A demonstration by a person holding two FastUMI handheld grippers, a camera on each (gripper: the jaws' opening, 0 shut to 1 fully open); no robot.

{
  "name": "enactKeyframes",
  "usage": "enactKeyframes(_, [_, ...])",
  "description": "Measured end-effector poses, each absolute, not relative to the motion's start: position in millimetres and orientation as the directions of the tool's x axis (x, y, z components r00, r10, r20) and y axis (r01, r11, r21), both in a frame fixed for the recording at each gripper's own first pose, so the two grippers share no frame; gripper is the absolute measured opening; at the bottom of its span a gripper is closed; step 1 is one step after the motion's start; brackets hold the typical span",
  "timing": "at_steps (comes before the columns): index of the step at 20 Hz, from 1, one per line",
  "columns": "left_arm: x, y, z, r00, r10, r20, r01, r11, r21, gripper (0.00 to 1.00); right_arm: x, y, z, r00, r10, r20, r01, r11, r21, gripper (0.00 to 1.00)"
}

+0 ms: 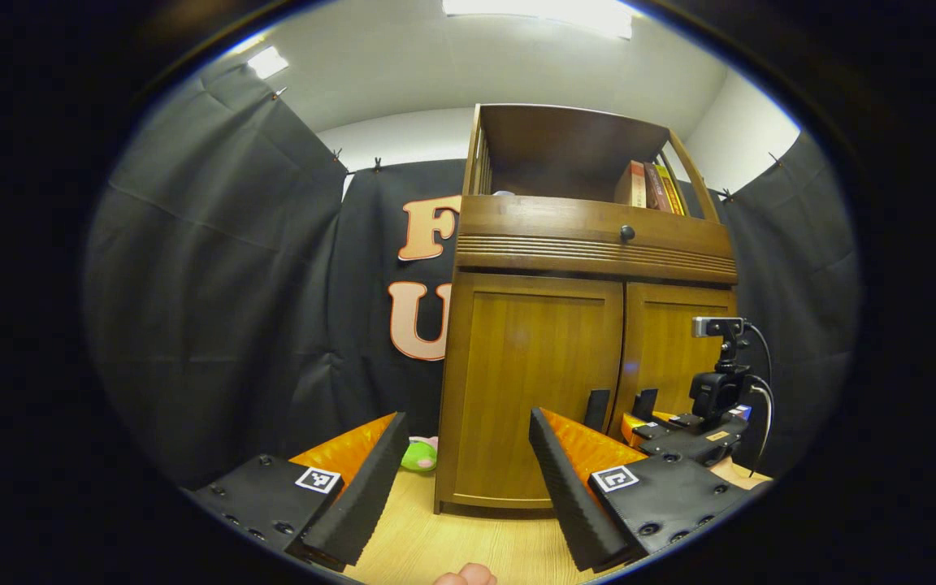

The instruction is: Open the right door of the double-door shoe cabinet with the right hand, and open the left door with the left hand.

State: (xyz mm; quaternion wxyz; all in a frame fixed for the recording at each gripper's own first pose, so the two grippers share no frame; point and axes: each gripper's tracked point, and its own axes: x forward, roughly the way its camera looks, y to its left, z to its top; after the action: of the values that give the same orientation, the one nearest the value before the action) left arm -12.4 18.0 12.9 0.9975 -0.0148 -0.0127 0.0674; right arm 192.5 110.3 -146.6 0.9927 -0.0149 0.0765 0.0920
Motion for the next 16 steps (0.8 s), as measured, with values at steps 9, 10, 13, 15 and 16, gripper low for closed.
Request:
enactKeyframes(9, [-12.9,16.3,14.6,0.989,0.143,0.019,-0.143,0.99,-0.018,0.97,140.7,97.7,-144.7,0.956,0.245,-0.162,-0.25,0.968,-0.009,0.31])
enactKeyframes(10, [-13.4,16.0,14.1,0.99,0.14,0.016,-0.139,0.99,-0.016,0.98,133.4,95.0,-144.0,0.953,0.255,-0.167,-0.261,0.965,-0.015,0.31])
enactKeyframes(13, [-14.0,14.2,12.9,0.992,0.128,0.01,-0.128,0.992,-0.02,0.99,111.3,84.5,-142.2,0.947,0.27,-0.176,-0.274,0.962,-0.001,0.31])
enactKeyframes(15, [-13.7,9.0,11.5,0.994,0.114,0.002,-0.114,0.993,-0.02,0.99,98.3,75.7,-141.6,0.944,0.28,-0.174,-0.282,0.959,0.012,0.31])
enactKeyframes(16, [-12.8,6.5,10.3,0.994,0.106,-0.002,-0.106,0.994,-0.019,0.99,91.4,72.9,-139.9,0.942,0.287,-0.173,-0.29,0.957,0.009,0.31])
